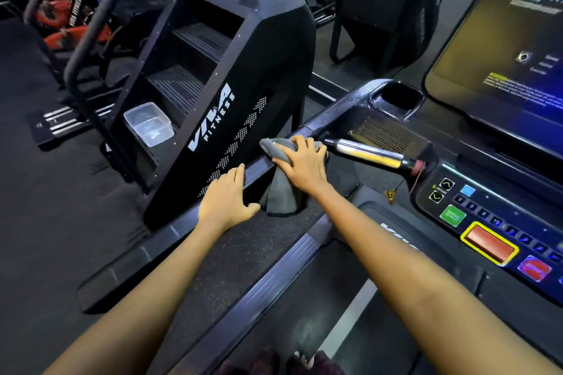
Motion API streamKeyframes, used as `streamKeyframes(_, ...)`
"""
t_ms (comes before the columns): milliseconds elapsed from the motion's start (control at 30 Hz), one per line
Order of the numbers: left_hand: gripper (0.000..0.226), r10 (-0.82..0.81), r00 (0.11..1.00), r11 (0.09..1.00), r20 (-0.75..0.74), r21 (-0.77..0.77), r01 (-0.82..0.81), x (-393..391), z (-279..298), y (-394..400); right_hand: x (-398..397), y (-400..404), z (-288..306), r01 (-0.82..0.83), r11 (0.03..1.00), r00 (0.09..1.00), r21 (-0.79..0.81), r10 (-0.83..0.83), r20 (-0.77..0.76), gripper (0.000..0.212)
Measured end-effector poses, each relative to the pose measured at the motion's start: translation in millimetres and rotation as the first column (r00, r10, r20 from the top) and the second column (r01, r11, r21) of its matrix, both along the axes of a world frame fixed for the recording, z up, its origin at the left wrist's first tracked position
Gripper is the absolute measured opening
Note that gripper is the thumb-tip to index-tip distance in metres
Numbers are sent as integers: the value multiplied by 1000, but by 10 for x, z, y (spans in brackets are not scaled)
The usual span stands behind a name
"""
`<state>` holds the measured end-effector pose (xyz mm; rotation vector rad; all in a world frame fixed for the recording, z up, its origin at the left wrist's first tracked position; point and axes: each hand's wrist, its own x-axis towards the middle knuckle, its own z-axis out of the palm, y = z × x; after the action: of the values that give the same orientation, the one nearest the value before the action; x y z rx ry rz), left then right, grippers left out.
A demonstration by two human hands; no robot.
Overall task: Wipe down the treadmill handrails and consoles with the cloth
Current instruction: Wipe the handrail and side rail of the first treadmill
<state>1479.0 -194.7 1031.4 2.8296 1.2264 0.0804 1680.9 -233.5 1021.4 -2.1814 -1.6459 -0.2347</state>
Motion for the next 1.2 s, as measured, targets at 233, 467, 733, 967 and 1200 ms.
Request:
streamKeyframes(233, 94, 5, 999, 999, -54, 54, -2, 19, 25, -25, 17, 295, 257, 241, 951, 954, -192, -268, -132, 37)
streamKeyframes(467, 89, 13, 998, 999, -68, 47, -10, 26, 13, -22, -72, 65, 139, 46, 988, 999, -145, -48, -13, 43)
streamKeyframes(733, 79, 14, 999, 1000, -48, 20, -13, 299, 40, 81, 145, 263, 198, 149, 974, 979, -172, -170, -115, 34)
streamKeyframes(967, 81, -64, 994, 997, -94, -36, 61, 747, 71, 261, 467, 88, 128, 115, 992, 993, -50, -115, 0, 36)
streamKeyframes(1200, 72, -62, 998, 996, -20, -58, 61, 749, -13, 295, 387, 331, 254, 148, 976, 975, -162, -171, -142, 33)
